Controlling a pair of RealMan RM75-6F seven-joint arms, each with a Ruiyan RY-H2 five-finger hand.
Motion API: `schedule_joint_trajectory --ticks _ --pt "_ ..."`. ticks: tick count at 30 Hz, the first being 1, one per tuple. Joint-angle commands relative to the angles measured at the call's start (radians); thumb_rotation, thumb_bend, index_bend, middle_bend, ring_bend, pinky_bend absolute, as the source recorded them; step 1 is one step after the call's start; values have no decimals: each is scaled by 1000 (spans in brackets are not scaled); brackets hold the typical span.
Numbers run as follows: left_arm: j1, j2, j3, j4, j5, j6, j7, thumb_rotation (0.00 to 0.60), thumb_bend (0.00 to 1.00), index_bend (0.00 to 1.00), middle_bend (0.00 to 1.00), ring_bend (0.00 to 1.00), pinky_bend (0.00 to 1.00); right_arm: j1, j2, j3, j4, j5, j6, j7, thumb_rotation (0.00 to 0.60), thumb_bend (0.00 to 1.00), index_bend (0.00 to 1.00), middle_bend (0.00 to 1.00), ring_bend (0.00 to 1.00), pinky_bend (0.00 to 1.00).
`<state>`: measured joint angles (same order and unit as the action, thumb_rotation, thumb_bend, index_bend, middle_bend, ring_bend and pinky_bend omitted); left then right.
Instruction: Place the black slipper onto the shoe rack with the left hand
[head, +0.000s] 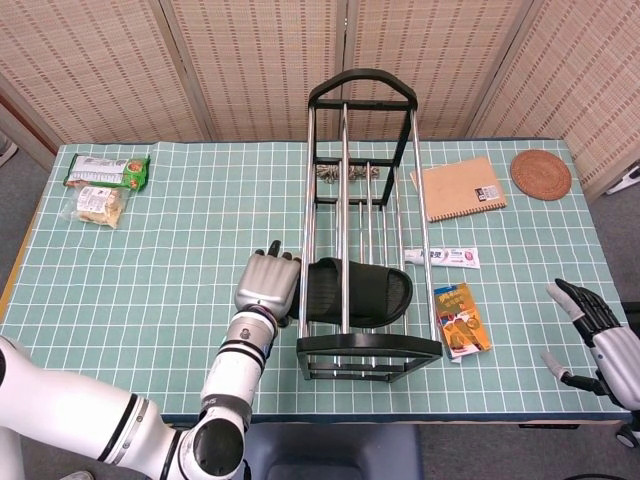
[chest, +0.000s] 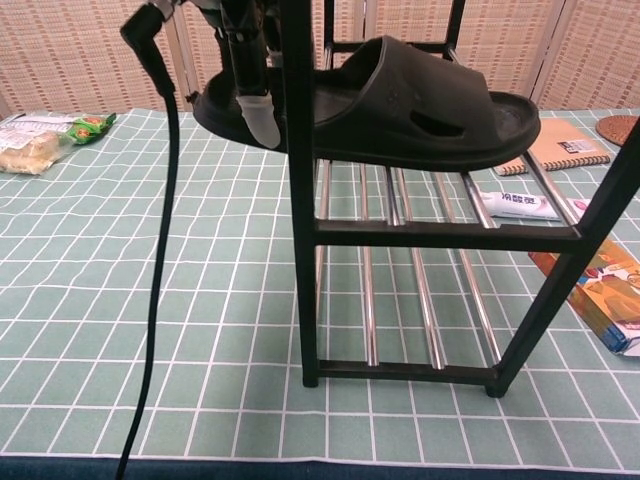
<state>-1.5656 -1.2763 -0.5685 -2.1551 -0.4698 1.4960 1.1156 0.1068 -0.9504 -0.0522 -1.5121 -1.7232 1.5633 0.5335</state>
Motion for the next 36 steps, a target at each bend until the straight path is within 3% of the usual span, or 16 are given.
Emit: schedule_joint_trajectory --ticks 1,7,21,27,36 --pt "3 2 -2 -2 1 -3 3 600 189 68 175 8 193 0 0 0 -1 1 -1 -2 600 343 0 0 0 0" --pt "7 0 -6 -4 3 -8 11 600 161 0 80 0 193 -1 0 2 -2 4 0 -5 600 343 0 0 0 0" --pt "6 4 -13 -14 11 37 25 600 152 0 41 0 193 -4 -2 3 2 1 9 -5 600 343 0 0 0 0" --pt "60 66 -18 -69 33 40 4 600 152 0 41 0 193 -8 -3 5 -2 2 15 -14 600 343 0 0 0 0" --pt "214 221 14 -163 118 -46 -59 600 152 0 31 0 179 -12 -8 8 -8 5 21 -37 600 343 0 0 0 0"
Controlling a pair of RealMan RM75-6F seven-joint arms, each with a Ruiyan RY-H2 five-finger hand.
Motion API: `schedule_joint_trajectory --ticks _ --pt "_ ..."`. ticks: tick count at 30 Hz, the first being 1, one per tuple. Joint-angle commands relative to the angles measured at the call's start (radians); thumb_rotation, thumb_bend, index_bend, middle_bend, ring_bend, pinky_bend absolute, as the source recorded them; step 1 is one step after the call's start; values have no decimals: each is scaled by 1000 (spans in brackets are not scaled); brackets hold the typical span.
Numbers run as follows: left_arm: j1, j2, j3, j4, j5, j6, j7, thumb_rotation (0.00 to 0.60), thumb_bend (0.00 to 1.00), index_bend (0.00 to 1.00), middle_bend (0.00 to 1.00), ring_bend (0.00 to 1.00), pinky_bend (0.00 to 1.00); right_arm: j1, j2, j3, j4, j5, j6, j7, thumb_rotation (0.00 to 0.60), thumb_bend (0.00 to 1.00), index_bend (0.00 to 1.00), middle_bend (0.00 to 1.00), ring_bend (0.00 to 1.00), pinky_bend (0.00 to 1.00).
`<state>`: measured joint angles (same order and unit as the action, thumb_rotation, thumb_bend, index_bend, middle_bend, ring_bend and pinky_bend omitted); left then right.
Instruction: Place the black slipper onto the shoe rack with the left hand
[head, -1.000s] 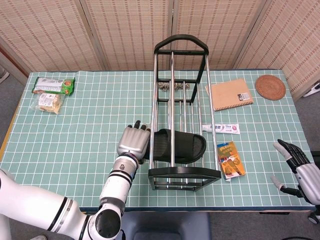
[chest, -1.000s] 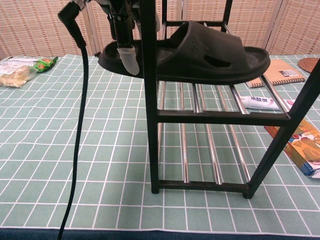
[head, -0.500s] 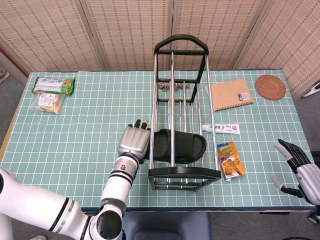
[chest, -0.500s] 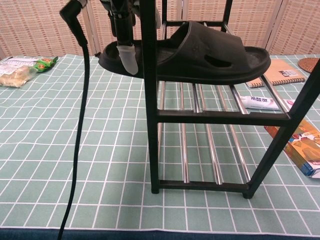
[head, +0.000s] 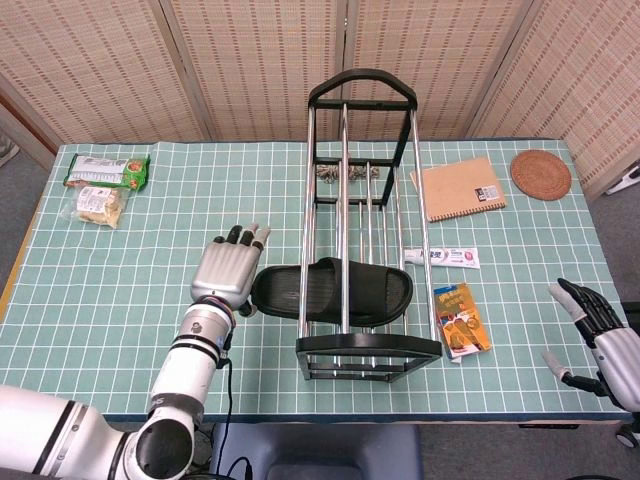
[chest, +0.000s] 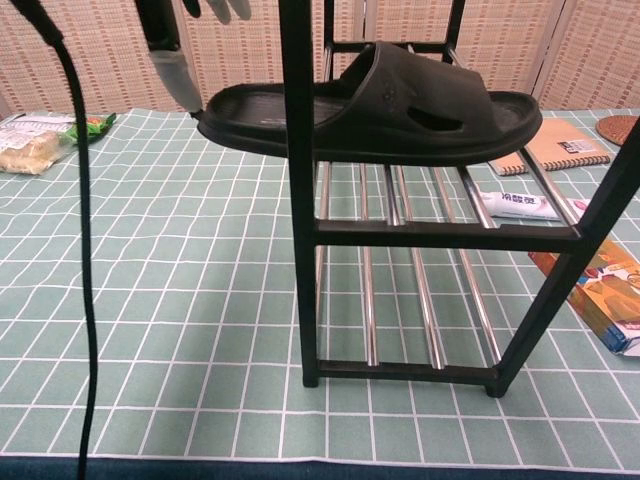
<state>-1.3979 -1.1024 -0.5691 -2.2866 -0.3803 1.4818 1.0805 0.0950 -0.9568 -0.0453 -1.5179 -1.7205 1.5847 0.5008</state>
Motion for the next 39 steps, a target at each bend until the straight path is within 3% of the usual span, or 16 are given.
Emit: schedule_joint_trajectory --ticks 1,7,11,13,18,24,28,32,39 --pt "68 72 22 -46 41 -45 -32 600 152 0 31 0 177 -1 -2 2 -4 5 -1 -10 600 343 0 0 0 0" --pt "174 189 65 -69 104 -139 -72 600 152 0 31 0 177 -1 -7 4 -14 8 -9 -43 600 343 0 0 0 0" --pt "288 285 115 -69 222 -264 -126 600 152 0 31 0 174 -2 -11 4 -27 8 -15 -80 600 343 0 0 0 0" --pt "358 323 148 -69 320 -325 -168 600 152 0 30 0 170 -4 -13 6 -35 10 -13 -101 600 343 0 0 0 0" --pt "609 401 241 -69 736 -411 -366 600 152 0 17 0 155 -10 -22 4 -63 1 -12 -173 600 343 0 0 0 0" --pt "898 420 360 -60 1246 -303 -599 600 152 0 14 0 135 -18 -43 2 -97 -8 -15 -282 600 343 0 0 0 0" --pt "1033 356 452 43 1547 -203 -696 600 152 0 14 0 132 -29 -59 11 -114 -1 -3 -356 600 343 0 0 0 0" --pt "1129 263 517 191 1732 -88 -755 600 151 0 10 0 128 -35 -73 25 -124 33 -7 -405 600 343 0 0 0 0" --pt "1237 109 576 431 1904 66 -825 600 151 0 5 0 114 -31 -86 63 -141 142 -52 -450 600 343 0 0 0 0"
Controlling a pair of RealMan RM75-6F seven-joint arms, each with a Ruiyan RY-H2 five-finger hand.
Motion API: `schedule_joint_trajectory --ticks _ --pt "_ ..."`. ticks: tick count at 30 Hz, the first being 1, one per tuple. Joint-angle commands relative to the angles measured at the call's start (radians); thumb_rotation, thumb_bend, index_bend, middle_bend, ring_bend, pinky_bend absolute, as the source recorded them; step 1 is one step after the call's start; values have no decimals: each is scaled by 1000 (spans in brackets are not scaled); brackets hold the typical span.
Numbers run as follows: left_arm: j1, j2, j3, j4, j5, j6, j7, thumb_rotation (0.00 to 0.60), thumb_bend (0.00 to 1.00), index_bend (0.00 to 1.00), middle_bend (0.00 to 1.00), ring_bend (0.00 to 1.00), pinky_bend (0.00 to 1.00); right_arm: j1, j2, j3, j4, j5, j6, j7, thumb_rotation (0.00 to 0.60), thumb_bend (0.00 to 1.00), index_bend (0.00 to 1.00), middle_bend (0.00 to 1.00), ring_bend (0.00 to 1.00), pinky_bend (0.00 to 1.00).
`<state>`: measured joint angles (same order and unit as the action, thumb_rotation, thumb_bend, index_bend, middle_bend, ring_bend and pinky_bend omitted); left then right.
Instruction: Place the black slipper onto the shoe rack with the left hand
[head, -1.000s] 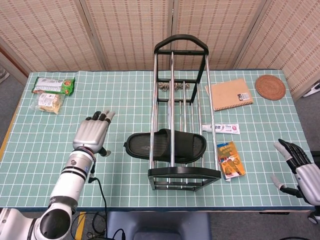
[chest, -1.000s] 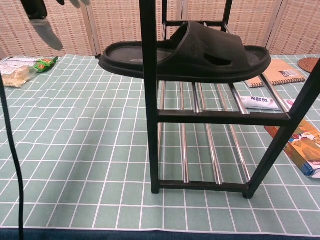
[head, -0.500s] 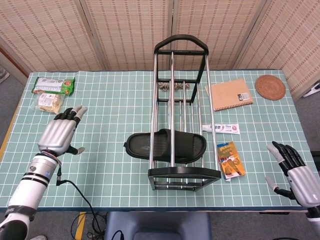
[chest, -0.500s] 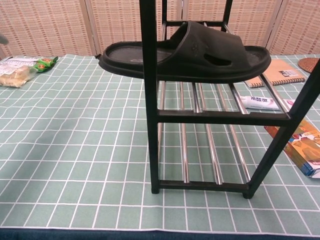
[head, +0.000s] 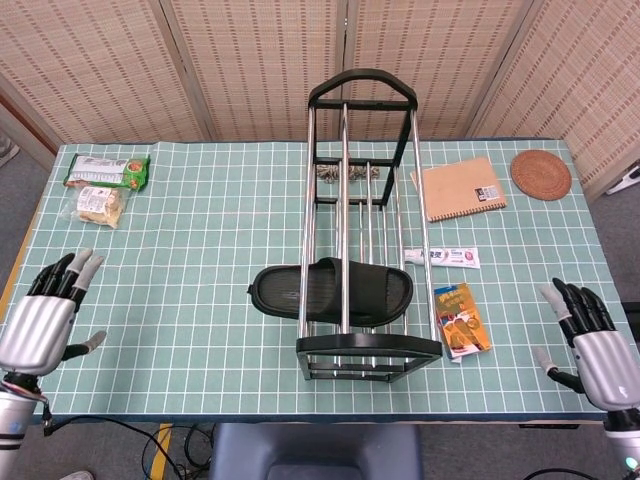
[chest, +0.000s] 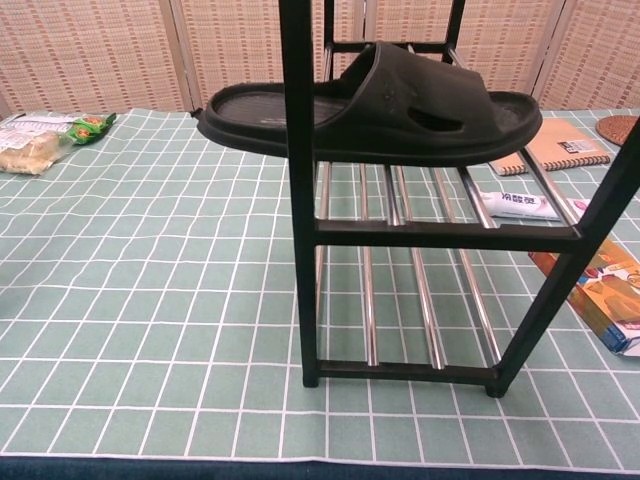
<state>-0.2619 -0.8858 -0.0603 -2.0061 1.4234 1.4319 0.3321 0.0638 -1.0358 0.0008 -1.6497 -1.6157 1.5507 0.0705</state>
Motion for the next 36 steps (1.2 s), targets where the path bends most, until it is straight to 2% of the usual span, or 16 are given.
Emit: schedule_joint_trajectory --ticks 1,7,14,24,36 --pt "117 -133 72 194 113 138 -84 600 151 0 5 0 112 -1 -10 21 -11 52 -23 -30 600 343 0 0 0 0" --pt "173 -215 82 359 142 206 -195 600 151 0 0 0 108 -4 -29 36 -33 107 -42 -83 600 343 0 0 0 0" --pt "189 -258 75 457 140 207 -241 600 151 0 0 0 102 -8 -45 44 -42 112 -32 -136 600 343 0 0 0 0" --pt "198 -280 72 481 152 196 -235 600 151 0 0 0 95 -16 -41 47 -36 101 -19 -143 600 343 0 0 0 0" --pt "182 -266 66 474 136 129 -253 600 151 0 0 0 95 -37 -44 36 -46 63 17 -184 600 343 0 0 0 0"
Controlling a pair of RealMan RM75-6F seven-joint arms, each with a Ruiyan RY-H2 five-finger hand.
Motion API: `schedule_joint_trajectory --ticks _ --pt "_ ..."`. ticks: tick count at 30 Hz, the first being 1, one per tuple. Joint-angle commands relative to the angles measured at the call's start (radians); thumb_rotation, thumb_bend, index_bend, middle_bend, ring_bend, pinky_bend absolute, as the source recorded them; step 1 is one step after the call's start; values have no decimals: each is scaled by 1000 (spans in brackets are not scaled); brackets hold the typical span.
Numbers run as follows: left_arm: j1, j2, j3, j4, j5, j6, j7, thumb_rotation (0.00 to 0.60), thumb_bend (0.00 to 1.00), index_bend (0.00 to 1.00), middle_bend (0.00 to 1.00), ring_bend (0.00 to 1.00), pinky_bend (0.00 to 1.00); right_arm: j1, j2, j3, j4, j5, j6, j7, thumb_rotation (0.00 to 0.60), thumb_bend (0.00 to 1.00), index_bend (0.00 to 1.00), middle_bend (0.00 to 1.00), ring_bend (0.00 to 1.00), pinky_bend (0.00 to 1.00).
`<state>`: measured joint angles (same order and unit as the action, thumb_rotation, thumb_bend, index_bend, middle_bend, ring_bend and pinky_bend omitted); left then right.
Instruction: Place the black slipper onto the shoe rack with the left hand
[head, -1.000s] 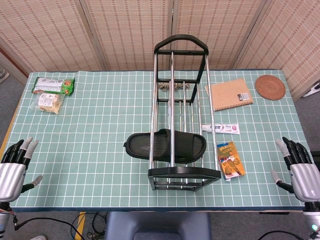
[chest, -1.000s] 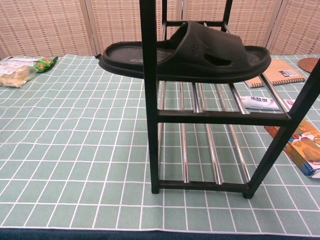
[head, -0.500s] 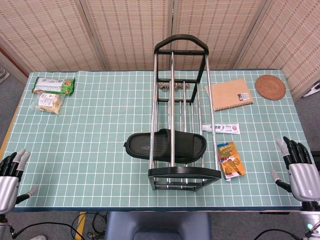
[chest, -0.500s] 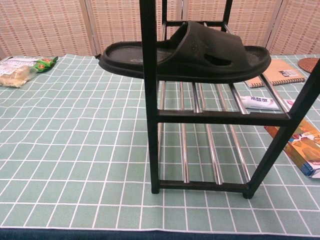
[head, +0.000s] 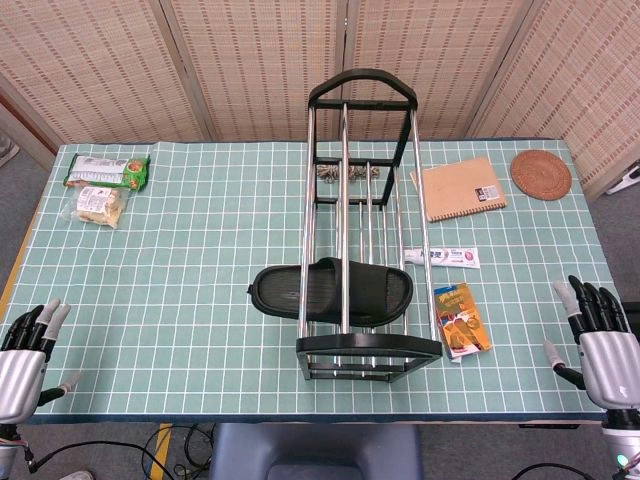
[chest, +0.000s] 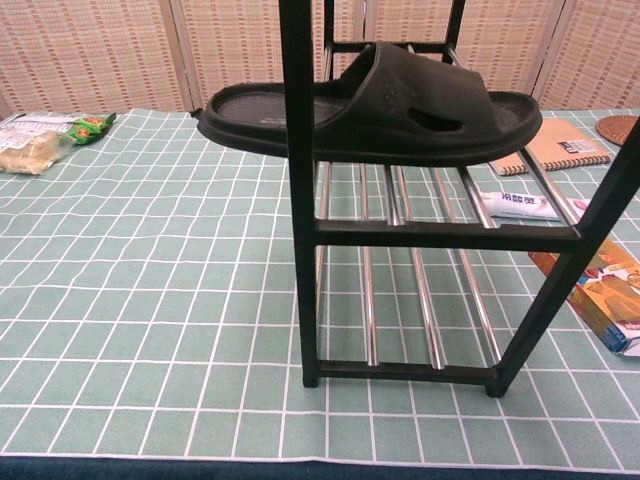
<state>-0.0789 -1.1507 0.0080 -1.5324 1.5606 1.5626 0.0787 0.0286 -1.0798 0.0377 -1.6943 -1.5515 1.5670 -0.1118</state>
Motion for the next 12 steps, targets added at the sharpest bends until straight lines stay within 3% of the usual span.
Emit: schedule_joint_trajectory --ticks 1,12 --pt "-2 -2 -4 1 -4 -6 0 600 151 0 0 0 96 -2 0 -1 -3 0 0 -1 600 344 0 0 0 0" --pt "-17 -4 -24 9 -36 -48 0 600 152 0 0 0 94 -6 0 9 -7 17 -3 -6 600 343 0 0 0 0"
